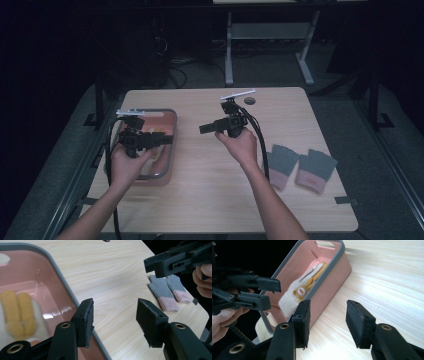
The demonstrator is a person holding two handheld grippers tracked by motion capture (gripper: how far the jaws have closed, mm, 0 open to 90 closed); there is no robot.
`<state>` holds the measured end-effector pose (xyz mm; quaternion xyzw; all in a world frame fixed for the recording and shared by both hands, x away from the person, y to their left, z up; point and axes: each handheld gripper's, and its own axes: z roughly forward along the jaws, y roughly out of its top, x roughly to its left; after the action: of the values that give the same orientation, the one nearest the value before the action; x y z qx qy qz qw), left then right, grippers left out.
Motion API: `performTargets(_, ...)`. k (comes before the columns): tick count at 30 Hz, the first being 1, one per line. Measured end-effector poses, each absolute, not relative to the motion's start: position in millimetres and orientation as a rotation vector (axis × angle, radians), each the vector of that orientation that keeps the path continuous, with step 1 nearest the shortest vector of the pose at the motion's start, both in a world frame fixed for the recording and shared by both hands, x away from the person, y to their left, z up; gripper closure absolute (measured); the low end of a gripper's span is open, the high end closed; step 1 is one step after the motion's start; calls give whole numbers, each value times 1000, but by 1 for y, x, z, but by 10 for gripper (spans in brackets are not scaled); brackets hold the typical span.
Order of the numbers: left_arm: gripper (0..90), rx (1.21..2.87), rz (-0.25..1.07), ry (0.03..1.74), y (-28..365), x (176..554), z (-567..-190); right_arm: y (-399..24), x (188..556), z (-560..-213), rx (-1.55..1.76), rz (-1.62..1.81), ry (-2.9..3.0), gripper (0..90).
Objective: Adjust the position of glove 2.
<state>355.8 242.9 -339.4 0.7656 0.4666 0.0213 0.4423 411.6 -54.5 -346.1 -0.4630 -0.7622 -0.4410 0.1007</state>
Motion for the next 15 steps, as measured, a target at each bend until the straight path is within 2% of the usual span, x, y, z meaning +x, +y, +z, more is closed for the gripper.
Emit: performTargets(15, 471, 1932, 45, 1106, 215, 355, -339, -87, 403, -348, -1428, -1298, -2234, 540)
